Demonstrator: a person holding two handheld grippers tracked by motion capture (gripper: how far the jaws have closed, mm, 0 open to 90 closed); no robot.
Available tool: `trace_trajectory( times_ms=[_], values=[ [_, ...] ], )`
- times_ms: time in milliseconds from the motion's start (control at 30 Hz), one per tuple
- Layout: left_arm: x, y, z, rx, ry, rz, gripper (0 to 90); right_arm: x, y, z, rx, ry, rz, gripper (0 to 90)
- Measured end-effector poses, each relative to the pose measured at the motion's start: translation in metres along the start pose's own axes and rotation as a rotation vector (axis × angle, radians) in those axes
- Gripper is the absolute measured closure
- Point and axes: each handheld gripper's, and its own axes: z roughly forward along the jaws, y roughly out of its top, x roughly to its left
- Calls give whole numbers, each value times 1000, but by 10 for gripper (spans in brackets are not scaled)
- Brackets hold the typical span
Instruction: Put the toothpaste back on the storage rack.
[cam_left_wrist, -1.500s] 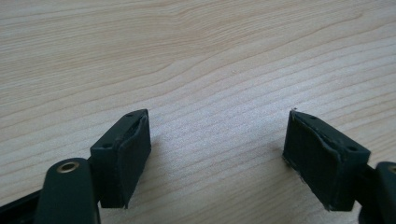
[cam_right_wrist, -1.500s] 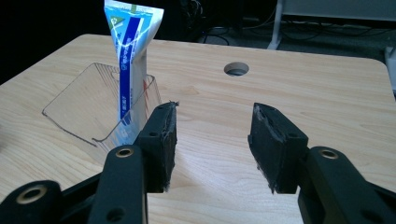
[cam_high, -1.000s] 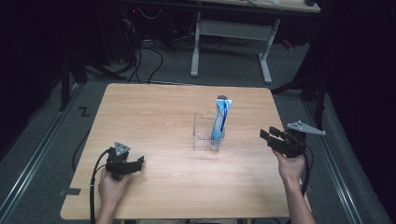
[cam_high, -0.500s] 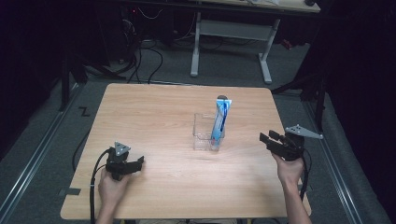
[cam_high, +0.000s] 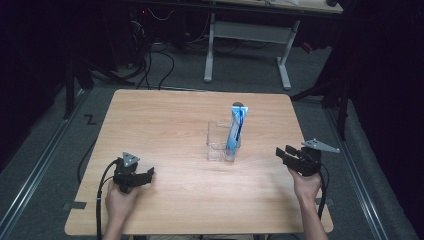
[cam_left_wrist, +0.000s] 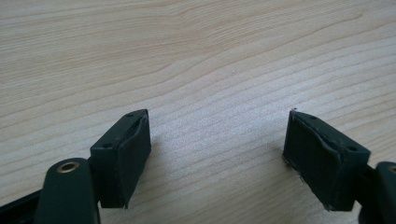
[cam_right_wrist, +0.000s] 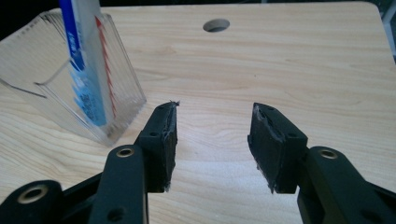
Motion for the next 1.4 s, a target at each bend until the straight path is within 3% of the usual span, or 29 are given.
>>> trace_trajectory(
  times_ms=[1033, 1400],
  values=[
    [0, 0, 0, 0, 0, 0, 232, 1, -29, 24, 72, -27, 3, 517],
    [0, 0, 0, 0, 0, 0, 232, 9, -38, 41, 123, -33, -31, 515]
  ],
)
